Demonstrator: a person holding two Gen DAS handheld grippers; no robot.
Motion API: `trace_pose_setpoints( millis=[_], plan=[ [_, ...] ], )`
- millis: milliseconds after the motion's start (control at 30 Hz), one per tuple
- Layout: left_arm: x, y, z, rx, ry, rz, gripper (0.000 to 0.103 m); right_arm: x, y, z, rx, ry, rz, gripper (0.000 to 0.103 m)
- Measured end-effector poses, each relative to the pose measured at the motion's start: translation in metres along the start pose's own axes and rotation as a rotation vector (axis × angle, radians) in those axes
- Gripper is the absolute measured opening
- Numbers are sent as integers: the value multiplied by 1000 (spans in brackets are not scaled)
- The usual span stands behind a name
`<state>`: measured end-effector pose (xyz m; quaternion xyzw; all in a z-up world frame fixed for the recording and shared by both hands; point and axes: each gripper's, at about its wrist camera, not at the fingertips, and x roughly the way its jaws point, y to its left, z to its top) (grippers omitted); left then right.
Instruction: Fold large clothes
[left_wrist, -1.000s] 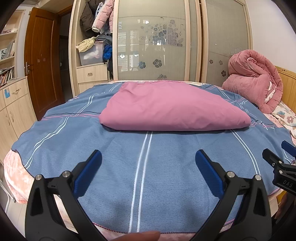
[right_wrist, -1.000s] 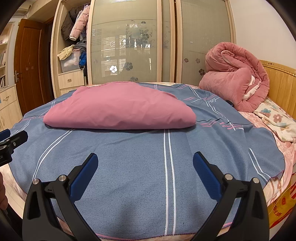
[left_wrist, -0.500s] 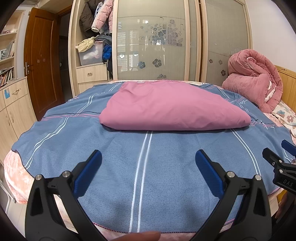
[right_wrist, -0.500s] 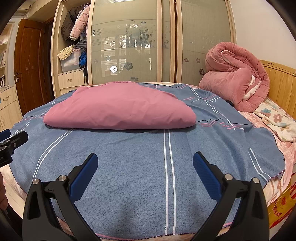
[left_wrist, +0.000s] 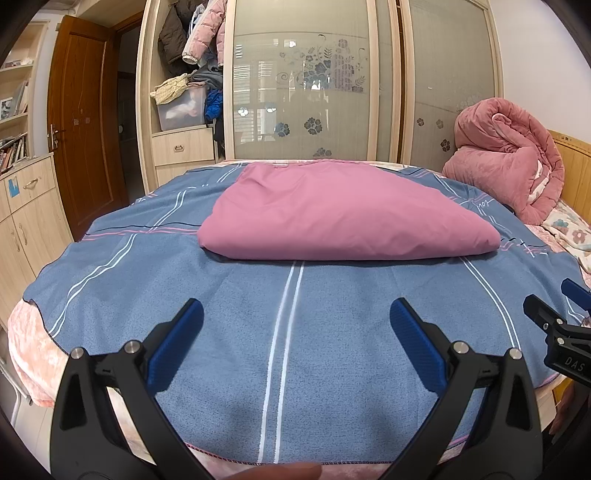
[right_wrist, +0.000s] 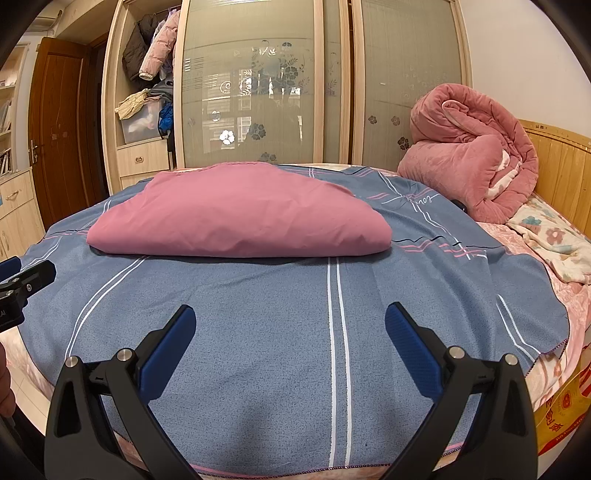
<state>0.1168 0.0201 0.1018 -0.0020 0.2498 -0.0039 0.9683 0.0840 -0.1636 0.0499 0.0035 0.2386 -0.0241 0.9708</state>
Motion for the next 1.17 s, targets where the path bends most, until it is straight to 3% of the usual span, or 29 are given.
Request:
trace_pose_setpoints(
  millis=[1167],
  plan=[
    [3,0,-2,-7,9,-8,101,1,1,-1,-3,4,3,102]
  ],
)
